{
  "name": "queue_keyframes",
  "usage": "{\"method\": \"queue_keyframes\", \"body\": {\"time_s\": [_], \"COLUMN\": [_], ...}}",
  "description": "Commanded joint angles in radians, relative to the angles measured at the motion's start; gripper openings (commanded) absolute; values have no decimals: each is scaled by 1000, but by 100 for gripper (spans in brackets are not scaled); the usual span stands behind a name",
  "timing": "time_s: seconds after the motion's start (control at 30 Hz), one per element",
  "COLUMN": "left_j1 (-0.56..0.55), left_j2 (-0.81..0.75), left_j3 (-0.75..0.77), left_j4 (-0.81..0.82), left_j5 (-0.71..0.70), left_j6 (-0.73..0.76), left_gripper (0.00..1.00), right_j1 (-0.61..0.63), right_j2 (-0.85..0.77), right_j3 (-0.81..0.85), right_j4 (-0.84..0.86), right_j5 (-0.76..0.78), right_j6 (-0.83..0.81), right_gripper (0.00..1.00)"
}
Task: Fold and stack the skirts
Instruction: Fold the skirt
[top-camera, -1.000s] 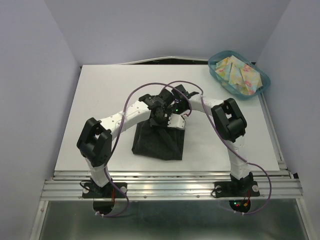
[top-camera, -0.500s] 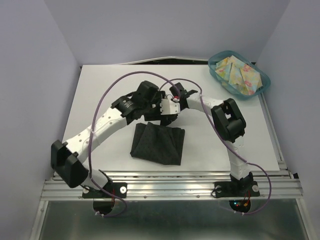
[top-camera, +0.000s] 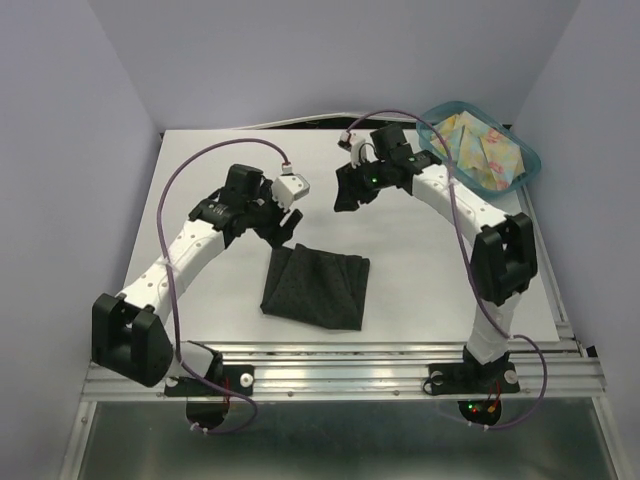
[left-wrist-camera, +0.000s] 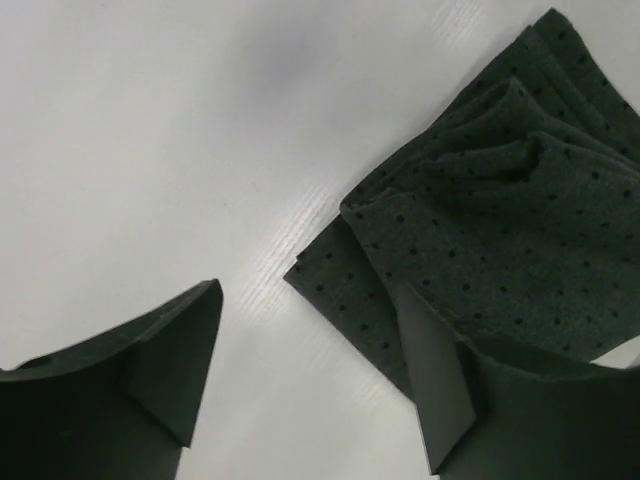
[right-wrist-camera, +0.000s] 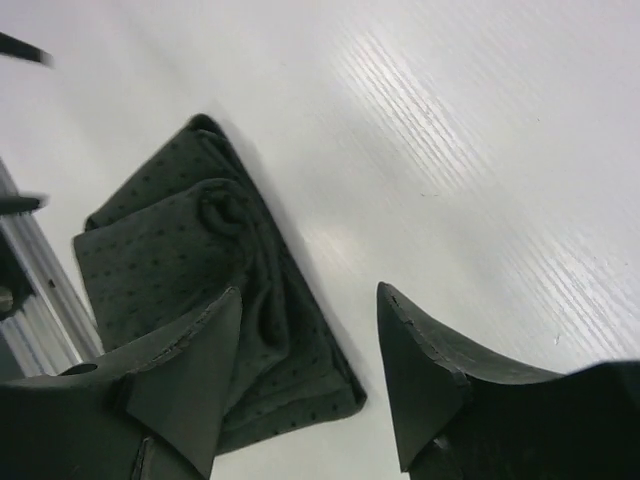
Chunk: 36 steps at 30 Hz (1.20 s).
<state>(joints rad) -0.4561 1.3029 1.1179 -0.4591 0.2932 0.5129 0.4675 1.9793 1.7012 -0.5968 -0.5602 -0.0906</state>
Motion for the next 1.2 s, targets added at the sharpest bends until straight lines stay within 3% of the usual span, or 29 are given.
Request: {"method": "queue_keyframes", "body": {"time_s": [0.0,0.1,0.17,0.4,0.73,0.87,1.03,1.17], "left_j1": [80,122,137,152,154,154,154,157], "left_j2": [71,150,162,214,303,314,329,337], "left_j3": [19,8,-4,-30,-76,-86,-98,-104], "left_j4": [30,30,54,99,146,157,165,166], "left_j5": [220,320,354,411,419,414,412,425], "left_j6": [-158,-198,-215,-255,-304,-307,-306,-301], "left_gripper": [67,59,59,68,69,70,62,39], "right_j1": [14,23,39,109,206,206,206,206], "right_j2": [-149,-212,-256,-293,-290,-260,-234,-232], "right_j3": [-50,-156,-256,-380,-436,-436,-425,-425], "right_j4": [-72,-55,-23,12,15,14,15,15], "right_j5": [-74,-150,-161,-175,-132,-90,-53,-12], "right_j6": [20,75,83,71,46,42,41,45], "right_gripper": [61,61,61,71,72,67,56,36]}}
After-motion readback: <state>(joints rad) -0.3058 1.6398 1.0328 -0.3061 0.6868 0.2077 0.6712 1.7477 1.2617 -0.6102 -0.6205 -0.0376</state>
